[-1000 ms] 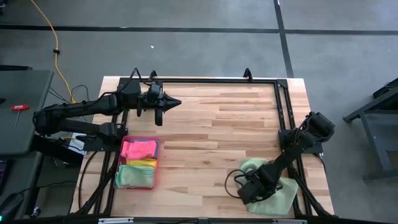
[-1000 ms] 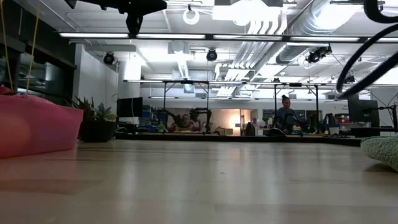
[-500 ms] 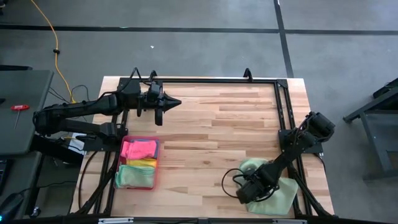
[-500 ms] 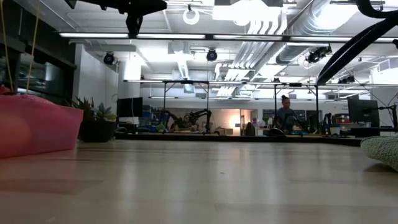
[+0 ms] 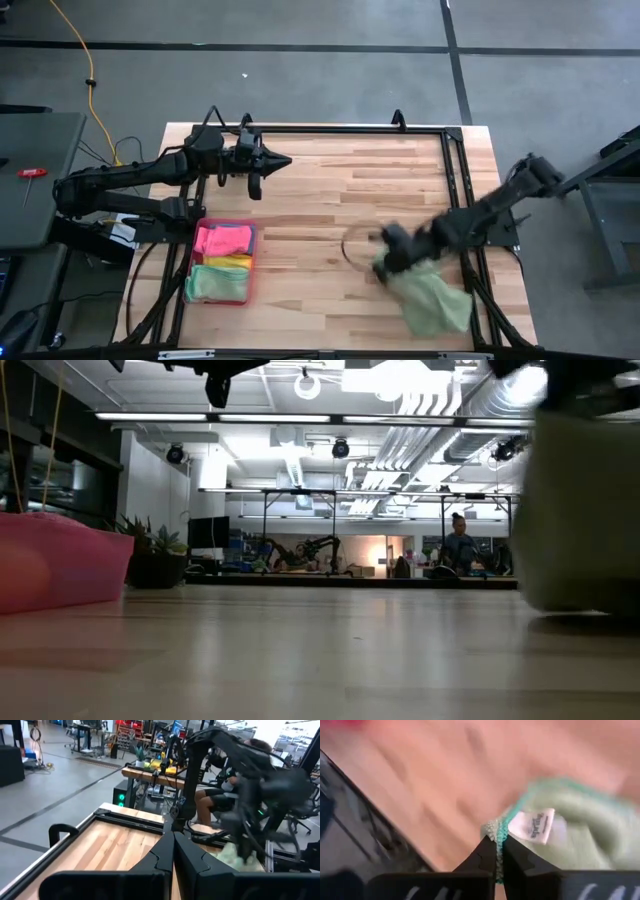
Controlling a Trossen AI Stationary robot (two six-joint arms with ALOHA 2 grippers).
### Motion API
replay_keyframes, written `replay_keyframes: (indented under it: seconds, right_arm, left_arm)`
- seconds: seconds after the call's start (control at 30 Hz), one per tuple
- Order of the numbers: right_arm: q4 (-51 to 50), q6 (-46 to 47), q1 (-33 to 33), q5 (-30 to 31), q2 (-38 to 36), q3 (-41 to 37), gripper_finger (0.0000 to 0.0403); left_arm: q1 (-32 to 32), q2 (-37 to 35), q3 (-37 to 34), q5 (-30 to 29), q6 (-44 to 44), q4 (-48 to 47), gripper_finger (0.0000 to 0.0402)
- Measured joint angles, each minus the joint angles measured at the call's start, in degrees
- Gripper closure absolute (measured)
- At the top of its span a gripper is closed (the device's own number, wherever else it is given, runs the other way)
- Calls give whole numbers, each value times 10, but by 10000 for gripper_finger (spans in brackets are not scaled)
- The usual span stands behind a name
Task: Fold microfiber towels
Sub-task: Fold the green microfiber towel
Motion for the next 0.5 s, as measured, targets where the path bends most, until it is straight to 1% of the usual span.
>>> replay_keyframes:
  seconds: [0.13,0.2,0.27,0.37,0.43,0.5]
  right_arm:
    - [33,-170,-135,35,-38,0,402]
    - [72,-246,-208,44,-44,0,402]
    - [115,-301,-277,46,-44,0,402]
    - [156,-344,-372,39,-43,0,402]
    - [150,-349,-426,28,-43,0,402]
    - [135,-364,-465,5,-43,0,402]
  left_arm:
    - [0,0,0,0,17,0,401]
    - [0,0,0,0,18,-1,401]
    - [0,0,0,0,18,-1,401]
    - [0,0,0,0,8,-1,401]
    - [0,0,0,-3,-4,-1,401]
    - [-3,0,0,-18,-10,-6,401]
